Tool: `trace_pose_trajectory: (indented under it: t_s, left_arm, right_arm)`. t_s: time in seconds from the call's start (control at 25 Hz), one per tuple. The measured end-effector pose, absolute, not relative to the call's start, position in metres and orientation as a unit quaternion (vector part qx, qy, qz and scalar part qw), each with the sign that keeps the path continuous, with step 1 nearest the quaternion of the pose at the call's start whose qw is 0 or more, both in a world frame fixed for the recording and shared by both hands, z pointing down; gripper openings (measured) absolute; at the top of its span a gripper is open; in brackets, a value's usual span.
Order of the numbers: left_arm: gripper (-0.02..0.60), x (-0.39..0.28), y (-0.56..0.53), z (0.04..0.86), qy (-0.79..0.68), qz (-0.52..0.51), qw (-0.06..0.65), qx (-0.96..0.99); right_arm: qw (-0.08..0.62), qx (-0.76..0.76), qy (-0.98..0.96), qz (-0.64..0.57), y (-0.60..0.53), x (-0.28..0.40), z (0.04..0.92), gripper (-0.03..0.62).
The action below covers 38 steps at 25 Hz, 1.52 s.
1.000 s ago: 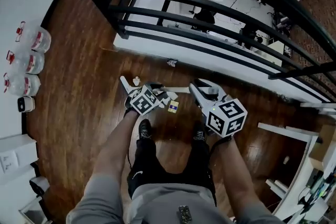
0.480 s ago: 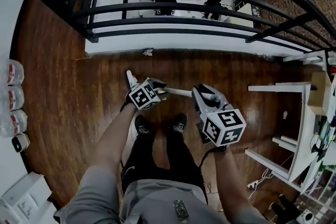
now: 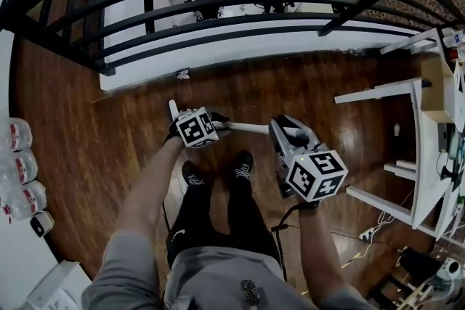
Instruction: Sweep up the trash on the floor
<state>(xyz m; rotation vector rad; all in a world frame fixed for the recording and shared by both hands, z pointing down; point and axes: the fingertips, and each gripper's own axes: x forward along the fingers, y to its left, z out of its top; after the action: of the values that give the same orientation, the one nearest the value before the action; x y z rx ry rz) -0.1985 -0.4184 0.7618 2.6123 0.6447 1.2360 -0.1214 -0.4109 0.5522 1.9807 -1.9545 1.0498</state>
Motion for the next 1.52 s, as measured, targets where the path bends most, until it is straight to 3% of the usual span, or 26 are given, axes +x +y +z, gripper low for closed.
trace_pose_trajectory:
  t_s: [0.48, 0.76, 1.12, 1.52]
  left_arm:
    - [0.138, -0.155, -0.455, 0.775, 0.282, 0.448, 0.014, 0.848]
    - [0.138, -0.140, -0.454, 0.771, 0.262, 0.450, 0.013, 0.854]
    - [0.132, -0.149, -0.458, 0.749, 0.130, 0.424, 0.116, 0.889]
    - [0.126, -0.209, -0.485, 0.771, -0.130, 0.346, 0.255, 0.894]
  right_arm:
    - [0.020, 0.713, -0.601, 0.361, -0.416, -0.086, 0.569, 0.080]
    - [0.013, 0.704, -0.611, 0.361, -0.410, -0.065, 0.568, 0.080]
    - [0.068, 0.607, -0.719, 0.333, -0.460, -0.054, 0.543, 0.080]
    - [0.187, 0.408, -0.849, 0.277, -0.553, -0.156, 0.555, 0.080]
